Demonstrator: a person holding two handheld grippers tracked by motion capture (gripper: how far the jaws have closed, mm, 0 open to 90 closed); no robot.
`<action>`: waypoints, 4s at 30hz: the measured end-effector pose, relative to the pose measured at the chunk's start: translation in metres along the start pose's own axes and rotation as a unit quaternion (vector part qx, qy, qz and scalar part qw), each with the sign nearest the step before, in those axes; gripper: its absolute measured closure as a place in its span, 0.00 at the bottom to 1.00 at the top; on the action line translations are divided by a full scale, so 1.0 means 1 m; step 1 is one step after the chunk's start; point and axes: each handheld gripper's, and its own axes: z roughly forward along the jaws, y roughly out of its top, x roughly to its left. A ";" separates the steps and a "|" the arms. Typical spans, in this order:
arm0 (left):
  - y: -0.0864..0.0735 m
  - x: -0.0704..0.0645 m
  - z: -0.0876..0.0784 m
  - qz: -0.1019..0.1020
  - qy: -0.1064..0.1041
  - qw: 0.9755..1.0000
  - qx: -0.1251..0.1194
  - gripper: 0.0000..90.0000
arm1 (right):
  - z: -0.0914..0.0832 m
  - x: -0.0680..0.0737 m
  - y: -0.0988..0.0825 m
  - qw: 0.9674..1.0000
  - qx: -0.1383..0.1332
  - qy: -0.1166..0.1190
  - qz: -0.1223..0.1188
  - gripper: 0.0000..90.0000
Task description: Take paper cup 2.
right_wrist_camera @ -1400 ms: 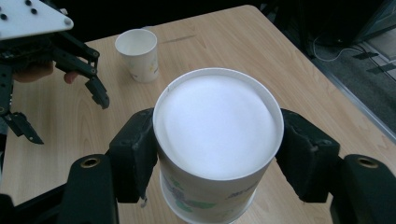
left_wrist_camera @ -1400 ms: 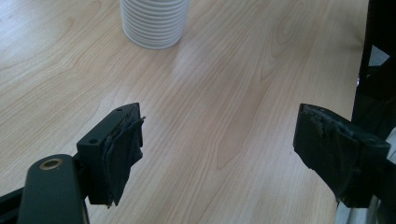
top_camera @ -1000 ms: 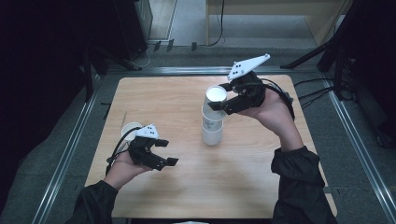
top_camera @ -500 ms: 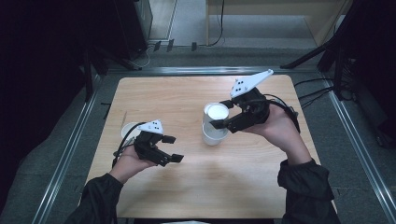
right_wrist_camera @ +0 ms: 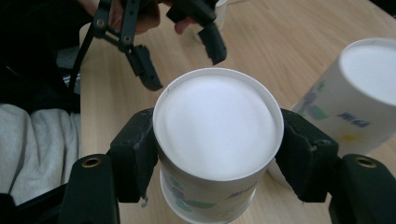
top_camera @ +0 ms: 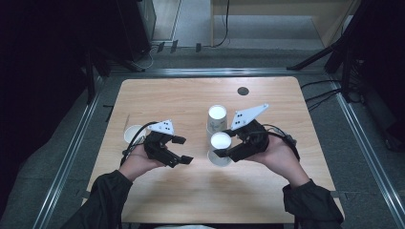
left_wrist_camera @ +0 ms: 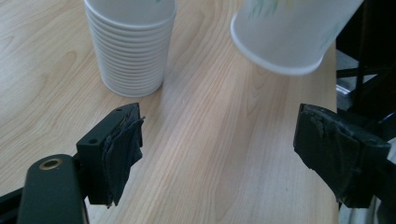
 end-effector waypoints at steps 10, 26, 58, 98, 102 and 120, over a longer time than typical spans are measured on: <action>0.000 -0.006 0.004 0.014 -0.013 1.000 -0.008 0.17 | 0.018 0.008 -0.029 1.000 -0.007 0.015 0.011 0.38; 0.003 -0.019 0.015 0.032 -0.039 0.998 -0.022 0.17 | 0.032 0.006 -0.027 0.998 -0.057 0.033 0.019 0.38; 0.005 -0.033 0.019 0.075 -0.053 0.995 -0.048 0.29 | 0.035 0.014 -0.006 0.992 -0.098 0.061 0.042 0.39; 0.001 -0.024 0.011 0.082 -0.037 0.996 0.011 0.34 | 0.039 0.021 -0.045 0.999 -0.020 0.017 -0.029 0.29; 0.000 -0.021 0.013 0.089 -0.023 0.995 0.031 0.34 | 0.047 0.017 -0.046 0.999 -0.010 0.025 -0.021 0.29; 0.019 -0.014 0.017 0.099 -0.005 0.981 0.166 0.34 | 0.048 0.005 -0.047 0.999 -0.030 0.019 0.001 0.29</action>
